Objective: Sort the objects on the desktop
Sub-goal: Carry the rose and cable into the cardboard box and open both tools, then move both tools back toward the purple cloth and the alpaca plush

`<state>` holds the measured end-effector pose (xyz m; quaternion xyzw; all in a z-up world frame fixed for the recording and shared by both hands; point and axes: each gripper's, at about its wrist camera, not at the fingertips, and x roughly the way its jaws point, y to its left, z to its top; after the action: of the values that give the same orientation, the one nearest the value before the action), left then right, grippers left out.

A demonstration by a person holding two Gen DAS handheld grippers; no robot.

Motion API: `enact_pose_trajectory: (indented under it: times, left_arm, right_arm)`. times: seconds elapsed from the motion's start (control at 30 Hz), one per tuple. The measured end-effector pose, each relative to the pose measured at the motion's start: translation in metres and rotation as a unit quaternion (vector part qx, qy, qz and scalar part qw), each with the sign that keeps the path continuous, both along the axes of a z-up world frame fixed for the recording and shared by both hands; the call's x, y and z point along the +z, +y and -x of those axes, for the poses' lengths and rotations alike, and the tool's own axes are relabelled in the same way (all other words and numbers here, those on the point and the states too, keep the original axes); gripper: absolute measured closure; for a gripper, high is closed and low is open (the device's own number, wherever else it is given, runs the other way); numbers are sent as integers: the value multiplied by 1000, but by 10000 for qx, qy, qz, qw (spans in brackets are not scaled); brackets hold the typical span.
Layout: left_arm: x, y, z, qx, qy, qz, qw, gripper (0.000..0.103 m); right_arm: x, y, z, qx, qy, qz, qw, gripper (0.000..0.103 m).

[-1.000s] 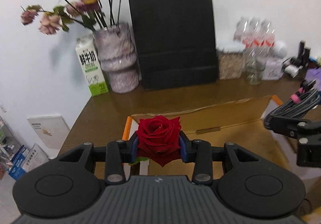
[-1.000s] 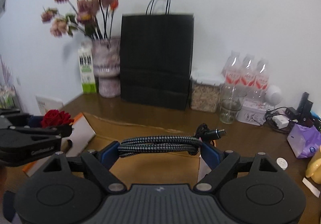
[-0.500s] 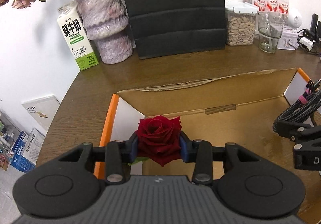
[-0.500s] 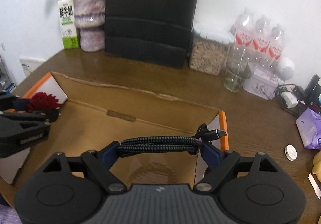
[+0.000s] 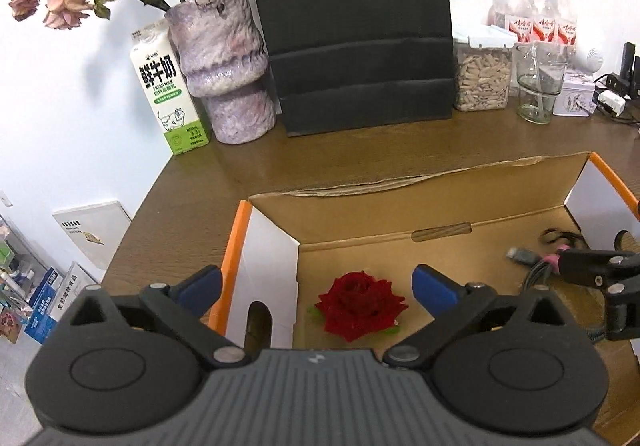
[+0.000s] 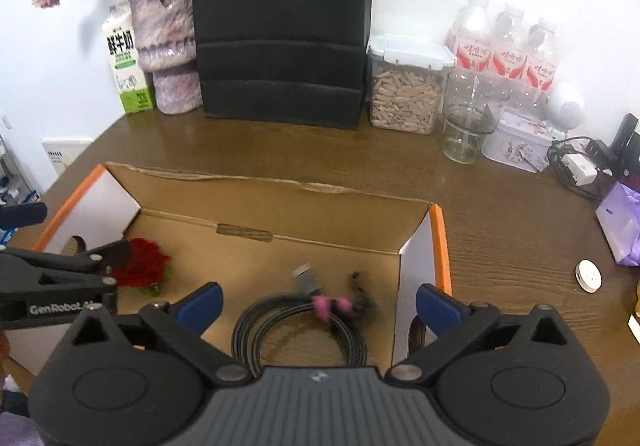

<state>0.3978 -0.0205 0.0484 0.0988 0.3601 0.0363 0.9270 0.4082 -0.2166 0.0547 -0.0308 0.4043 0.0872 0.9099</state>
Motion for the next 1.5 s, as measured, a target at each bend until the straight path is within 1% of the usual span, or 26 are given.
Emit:
enact_pose_trajectory:
  times: [0.17,0.33,0.5,0.73,0.8,0.87,1.03,1.17,1.37,1.5]
  left_arm:
    - [5,-2,10,-12,-68,-59,10000,0]
    - [15,1,25,-30,-209,9,9998,0]
    - [26,7,45,-20,-385,104,9992,0]
    - [47,24,85,-90,-740,401,9964,0]
    - [50,31,102,-127,-875,497,9948,0]
    - [52,35,118,-146,-993,510,9936,0]
    - [52,49,162,-190,-1318,536,9897,0]
    - [46,61,195,-130,-1520,610,9864,0]
    - [25,70,237,-42,-1634,628,9846,0]
    - [10,72,260,26,-1623,762,9838,0]
  right_arm:
    - [10,-1,14,37,-93,-35,9999,0]
    - [21,-4,32,71,-239,-110,9996,0]
    - [39,-9,57,149,-457,-203,9986,0]
    - [70,-15,109,357,-1012,-340,9936,0]
    - [74,-16,126,446,-1180,-319,9915,0]
    - [76,-19,146,532,-1333,-322,9891,0]
    - [73,-29,194,701,-1612,-446,9834,0]
    - [63,-36,231,814,-1783,-479,9794,0]
    - [37,-42,282,885,-1982,-432,9752,0]
    - [15,-41,311,826,-2094,-367,9736,0]
